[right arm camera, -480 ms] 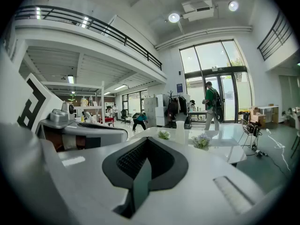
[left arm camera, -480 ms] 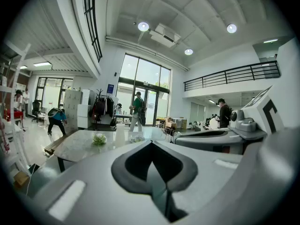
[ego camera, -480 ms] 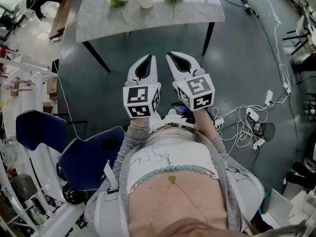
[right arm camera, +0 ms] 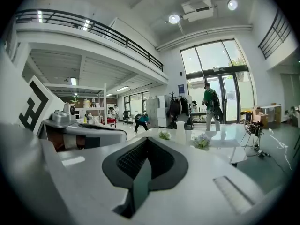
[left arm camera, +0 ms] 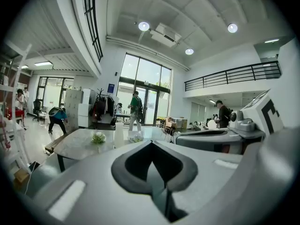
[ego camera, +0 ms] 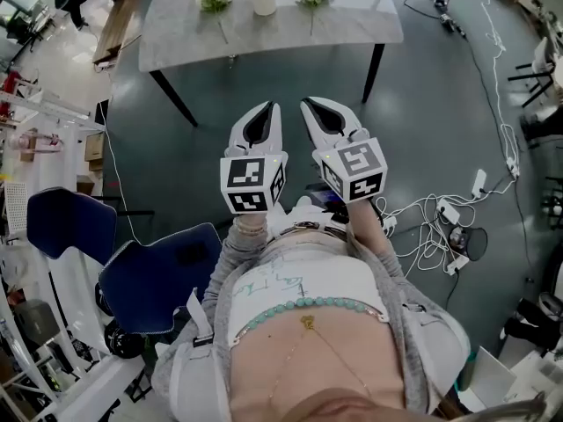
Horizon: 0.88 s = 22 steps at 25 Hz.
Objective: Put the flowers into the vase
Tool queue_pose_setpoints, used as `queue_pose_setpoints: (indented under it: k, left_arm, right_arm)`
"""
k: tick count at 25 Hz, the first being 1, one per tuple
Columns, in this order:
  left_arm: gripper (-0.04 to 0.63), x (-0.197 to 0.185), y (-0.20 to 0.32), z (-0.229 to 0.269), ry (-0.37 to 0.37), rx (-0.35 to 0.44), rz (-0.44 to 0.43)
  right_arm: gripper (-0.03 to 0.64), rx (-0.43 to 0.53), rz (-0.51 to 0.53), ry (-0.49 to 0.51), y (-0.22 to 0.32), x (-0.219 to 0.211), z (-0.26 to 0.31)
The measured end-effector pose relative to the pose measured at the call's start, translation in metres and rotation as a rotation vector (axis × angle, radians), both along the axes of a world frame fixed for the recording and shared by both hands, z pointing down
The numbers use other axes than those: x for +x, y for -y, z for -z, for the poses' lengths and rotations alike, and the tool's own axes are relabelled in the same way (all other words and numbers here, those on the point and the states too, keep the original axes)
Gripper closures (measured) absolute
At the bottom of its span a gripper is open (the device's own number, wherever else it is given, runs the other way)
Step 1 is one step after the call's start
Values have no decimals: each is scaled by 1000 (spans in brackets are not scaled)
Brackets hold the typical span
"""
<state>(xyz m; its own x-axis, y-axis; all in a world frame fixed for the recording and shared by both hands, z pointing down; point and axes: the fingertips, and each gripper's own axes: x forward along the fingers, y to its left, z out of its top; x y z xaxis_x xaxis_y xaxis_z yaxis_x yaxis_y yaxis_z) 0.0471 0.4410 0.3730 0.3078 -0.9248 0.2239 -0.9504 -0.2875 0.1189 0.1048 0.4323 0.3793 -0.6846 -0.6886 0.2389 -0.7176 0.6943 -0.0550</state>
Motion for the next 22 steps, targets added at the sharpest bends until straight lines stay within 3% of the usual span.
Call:
queue_pose_setpoints:
  k: [12,22]
  left_arm:
    - [594,3,-4,-4,-25,-6,26]
    - [594,-24,45,-5,-40,-3,8]
  right_arm:
    - [591,5,31,12,-2,7,2]
    - [591,-19,29,13,43,-18,-4]
